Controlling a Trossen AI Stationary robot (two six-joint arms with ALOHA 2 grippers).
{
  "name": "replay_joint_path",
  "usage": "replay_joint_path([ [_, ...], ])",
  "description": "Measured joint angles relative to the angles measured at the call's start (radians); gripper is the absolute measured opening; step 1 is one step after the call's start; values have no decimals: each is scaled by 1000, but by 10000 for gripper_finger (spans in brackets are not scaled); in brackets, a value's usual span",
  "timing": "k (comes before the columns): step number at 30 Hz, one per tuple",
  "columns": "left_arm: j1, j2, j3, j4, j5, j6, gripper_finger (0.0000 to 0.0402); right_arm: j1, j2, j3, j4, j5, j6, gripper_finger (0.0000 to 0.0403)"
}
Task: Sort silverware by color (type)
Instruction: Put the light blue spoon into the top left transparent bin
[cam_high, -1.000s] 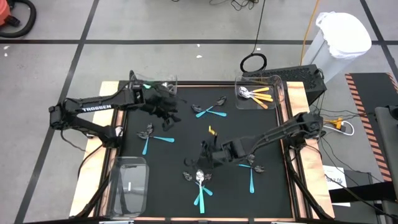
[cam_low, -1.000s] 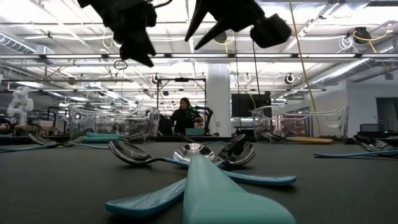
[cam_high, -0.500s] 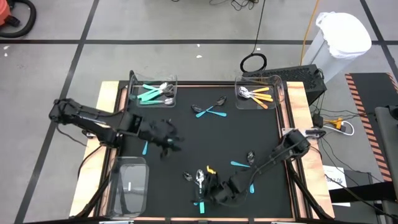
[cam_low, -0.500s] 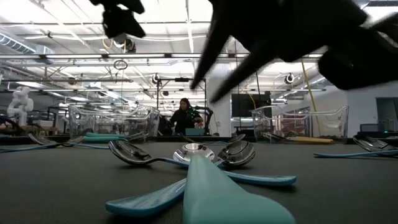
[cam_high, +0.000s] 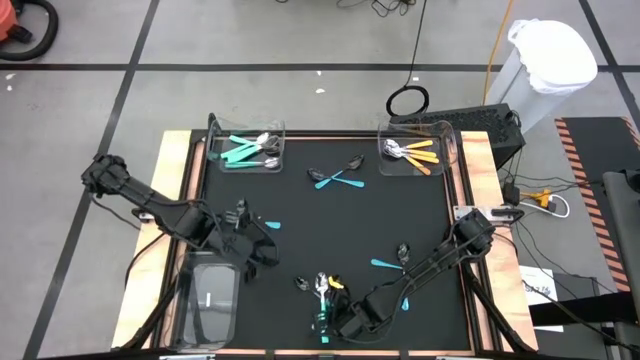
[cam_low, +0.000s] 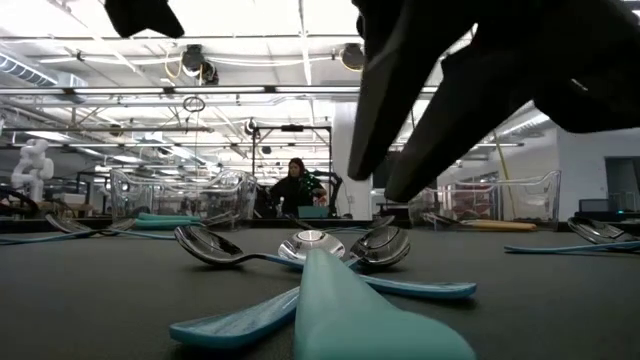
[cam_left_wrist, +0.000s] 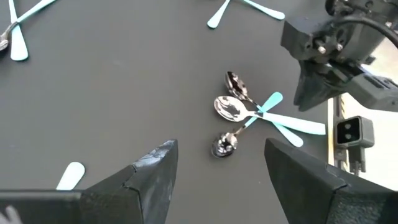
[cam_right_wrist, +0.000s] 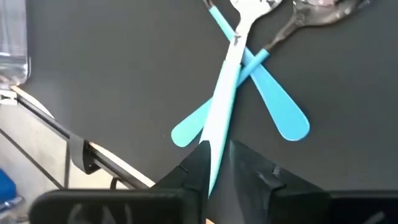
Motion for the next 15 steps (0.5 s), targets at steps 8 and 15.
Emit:
replay_joint_path([
  [8, -31, 0, 0, -14, -31, -22, 242, -3, 6, 7, -21, 1, 21, 151],
  [15, -31, 0, 0, -18, -37, -46, 242, -13, 45, 7, 30, -19, 53, 193],
])
